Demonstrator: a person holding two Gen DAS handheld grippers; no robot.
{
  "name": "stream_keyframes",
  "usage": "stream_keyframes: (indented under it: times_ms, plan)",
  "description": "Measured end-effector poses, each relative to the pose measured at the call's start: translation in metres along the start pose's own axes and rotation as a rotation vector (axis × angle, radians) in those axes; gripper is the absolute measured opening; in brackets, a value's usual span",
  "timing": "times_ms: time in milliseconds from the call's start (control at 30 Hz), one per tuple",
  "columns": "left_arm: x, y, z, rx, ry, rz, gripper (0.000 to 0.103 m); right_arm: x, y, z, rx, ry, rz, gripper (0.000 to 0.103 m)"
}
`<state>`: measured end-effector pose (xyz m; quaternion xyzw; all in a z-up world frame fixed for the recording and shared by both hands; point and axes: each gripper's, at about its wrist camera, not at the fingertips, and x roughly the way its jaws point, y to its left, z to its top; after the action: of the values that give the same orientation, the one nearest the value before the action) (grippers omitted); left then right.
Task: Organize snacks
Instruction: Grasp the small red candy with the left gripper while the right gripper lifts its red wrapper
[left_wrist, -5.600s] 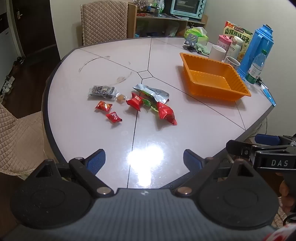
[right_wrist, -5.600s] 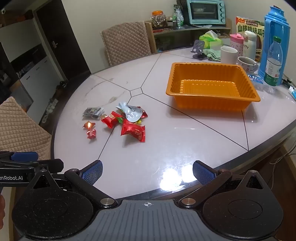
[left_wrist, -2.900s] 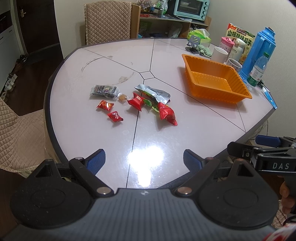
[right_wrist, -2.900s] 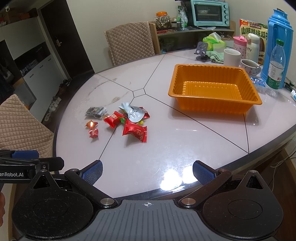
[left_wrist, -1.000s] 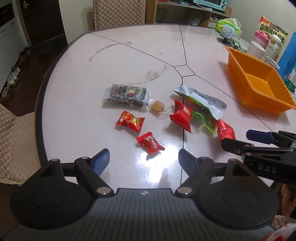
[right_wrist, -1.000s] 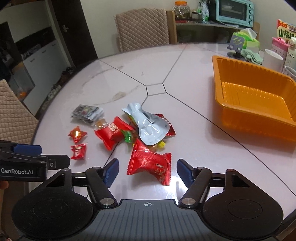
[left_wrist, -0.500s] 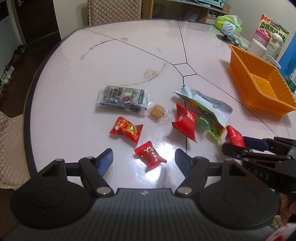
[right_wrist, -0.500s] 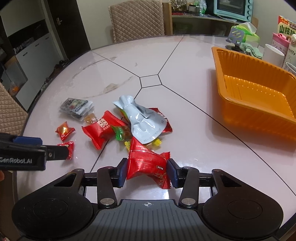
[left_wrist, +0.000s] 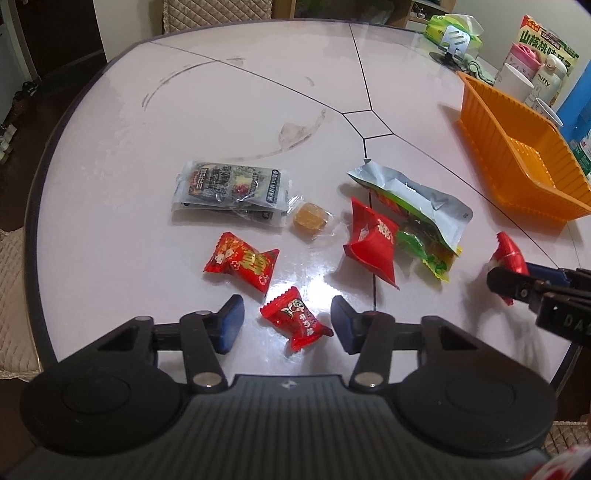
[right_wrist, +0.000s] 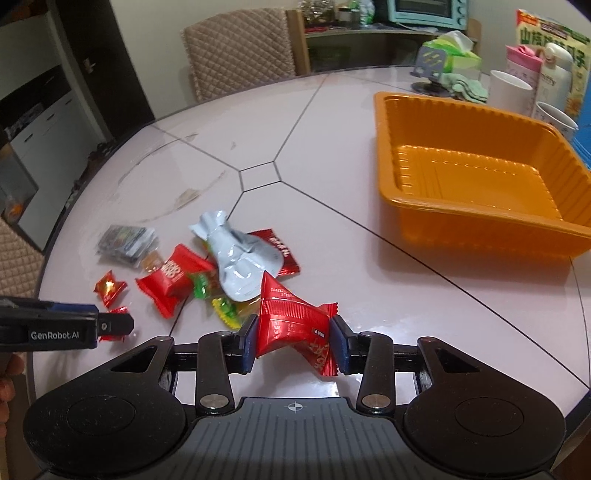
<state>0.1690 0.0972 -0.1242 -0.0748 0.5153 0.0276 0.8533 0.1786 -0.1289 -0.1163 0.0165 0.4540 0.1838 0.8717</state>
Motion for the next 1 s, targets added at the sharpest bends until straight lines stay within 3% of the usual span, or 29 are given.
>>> stream_keyframes:
  times_ms: [200, 333, 533, 1000]
  plan:
    - [0.003, 0.004, 0.002, 0.017, 0.002, -0.017, 0.039, 0.0, -0.002, 0.003, 0.026, -0.003, -0.017, 0.041]
    - [0.002, 0.007, 0.0, 0.023, 0.0, -0.022, 0.025, -0.001, -0.004, 0.002, 0.046, -0.002, -0.028, 0.041]
    - [-0.002, 0.008, -0.005, 0.026, -0.006, -0.02, 0.016, -0.005, -0.007, 0.0, 0.054, -0.005, -0.031, 0.041]
    - [-0.027, -0.019, -0.011, 0.013, -0.059, 0.008, 0.016, -0.026, -0.029, -0.003, 0.028, -0.021, 0.007, 0.041]
